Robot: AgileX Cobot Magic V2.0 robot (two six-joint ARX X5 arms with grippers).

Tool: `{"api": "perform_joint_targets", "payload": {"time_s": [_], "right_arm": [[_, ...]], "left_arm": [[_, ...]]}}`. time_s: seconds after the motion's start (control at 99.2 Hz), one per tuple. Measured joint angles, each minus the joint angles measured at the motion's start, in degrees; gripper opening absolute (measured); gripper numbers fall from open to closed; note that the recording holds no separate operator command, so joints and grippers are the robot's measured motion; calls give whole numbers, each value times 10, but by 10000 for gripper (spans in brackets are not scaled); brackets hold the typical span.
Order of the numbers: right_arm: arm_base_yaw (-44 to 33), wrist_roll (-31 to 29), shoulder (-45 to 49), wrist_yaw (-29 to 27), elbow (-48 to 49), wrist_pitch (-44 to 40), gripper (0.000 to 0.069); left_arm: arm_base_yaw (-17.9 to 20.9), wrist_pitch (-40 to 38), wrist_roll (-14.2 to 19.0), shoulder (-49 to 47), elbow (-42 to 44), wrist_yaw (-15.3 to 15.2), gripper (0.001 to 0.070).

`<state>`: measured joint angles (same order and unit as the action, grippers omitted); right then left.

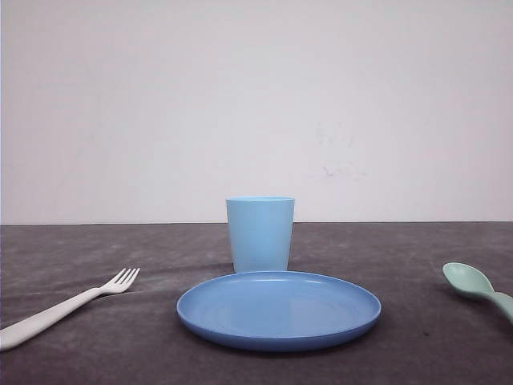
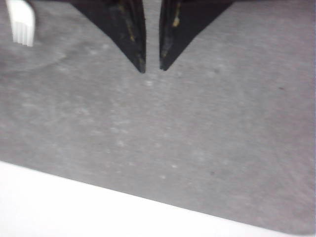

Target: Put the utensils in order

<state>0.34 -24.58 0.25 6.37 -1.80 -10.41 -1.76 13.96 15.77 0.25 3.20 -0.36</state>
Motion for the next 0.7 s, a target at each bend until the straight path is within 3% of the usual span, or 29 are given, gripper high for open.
{"api": "perform_joint_targets", "payload": {"time_s": [0.161,0.272,0.534,0.696], "right_arm": [[0,-14,35,1,-86,-32,4],[0,2,99,3,-168,-62,4],[1,100,296,29,-359,-163,4],[14,144,354,31,-403,-197,4]], "left_arm": [[0,15,47,21,49,33,23],[0,27,49,66,136,34,23],[0,132,-18,275,339,34,23],[0,148,-42,360,389,47,24]]}}
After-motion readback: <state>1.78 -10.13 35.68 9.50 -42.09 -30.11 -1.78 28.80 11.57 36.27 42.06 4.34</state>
